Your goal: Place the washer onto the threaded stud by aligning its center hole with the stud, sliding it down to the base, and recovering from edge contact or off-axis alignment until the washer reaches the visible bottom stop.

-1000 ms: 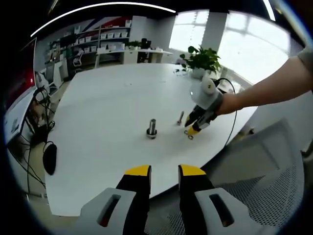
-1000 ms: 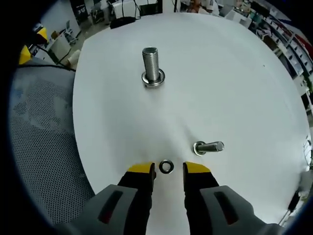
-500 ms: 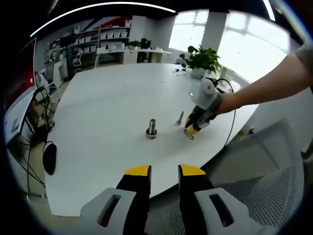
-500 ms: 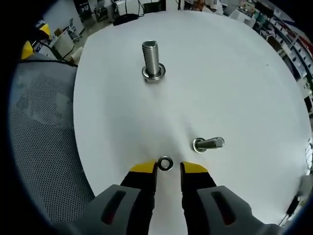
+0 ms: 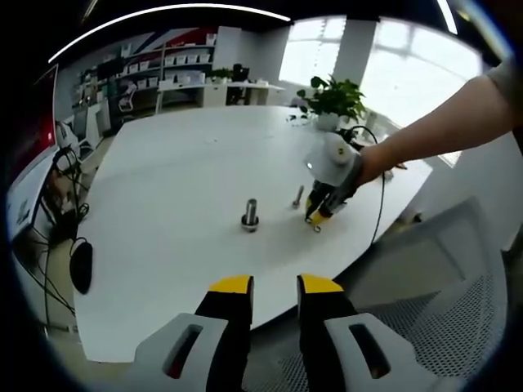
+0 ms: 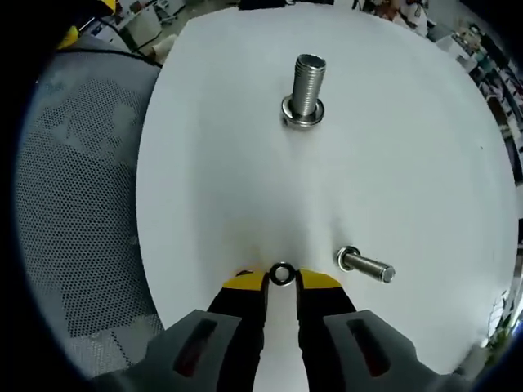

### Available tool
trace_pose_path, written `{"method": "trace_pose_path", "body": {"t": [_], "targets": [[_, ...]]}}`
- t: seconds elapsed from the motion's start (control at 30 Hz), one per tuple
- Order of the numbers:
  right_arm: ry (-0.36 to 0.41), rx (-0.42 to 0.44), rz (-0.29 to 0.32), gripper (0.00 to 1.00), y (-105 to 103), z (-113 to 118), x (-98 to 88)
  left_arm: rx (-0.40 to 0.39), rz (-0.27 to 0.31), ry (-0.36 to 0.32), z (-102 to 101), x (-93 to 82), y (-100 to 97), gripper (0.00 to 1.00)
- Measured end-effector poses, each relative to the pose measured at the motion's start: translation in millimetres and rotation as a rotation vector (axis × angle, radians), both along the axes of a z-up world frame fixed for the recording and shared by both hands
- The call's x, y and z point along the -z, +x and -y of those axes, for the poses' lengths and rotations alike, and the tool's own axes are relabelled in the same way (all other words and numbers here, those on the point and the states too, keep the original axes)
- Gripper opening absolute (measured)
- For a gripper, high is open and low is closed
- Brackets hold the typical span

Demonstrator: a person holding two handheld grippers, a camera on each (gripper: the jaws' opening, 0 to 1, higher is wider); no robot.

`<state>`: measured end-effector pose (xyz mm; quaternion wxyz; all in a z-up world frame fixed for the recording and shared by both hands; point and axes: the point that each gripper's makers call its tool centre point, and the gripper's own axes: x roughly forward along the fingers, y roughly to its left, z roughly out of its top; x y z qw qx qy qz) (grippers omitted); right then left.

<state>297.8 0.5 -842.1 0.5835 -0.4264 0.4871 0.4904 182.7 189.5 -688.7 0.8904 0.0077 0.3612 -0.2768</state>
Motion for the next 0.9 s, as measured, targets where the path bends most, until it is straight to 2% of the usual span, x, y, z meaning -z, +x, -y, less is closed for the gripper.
{"method": "trace_pose_path", "body": {"t": [0.17,0.23,0.33,0.47,0.73,0.9], "targets": [[-0.036,0.036,-0.016,0.16,2.2,0.6,0.5,-0.01,0.005,-0.002,-1.7,-0.6,1.0,0.19],[-0.032,0.083,-0.03,0.16,2.7,1.2,0.5,-0.014,0.006,-0.002,-2.5,-0.7,1.3,0.19],[-0.016,0.062,-0.034,0.16,2.2,2.1,-0.4,-0.018,0.008,-0.002,-2.9,-1.1,1.6,0.19],[-0.018,0.06,-0.009,0.16,-0.4,0.3,0.5,-0.019,0.009,-0.001,-2.9,-1.3,1.6,0.19],[-0.056,0.078,0.004,0.15,1.0,-0.1,0.4,-0.016,0.007,0.0,-2.2,-1.1,1.2,0.19],[-0.038,0.105,-0.008,0.14,2.4,1.3,0.1,-0.02,0.007,0.002,-2.9,-1.0,1.7,0.19]]}}
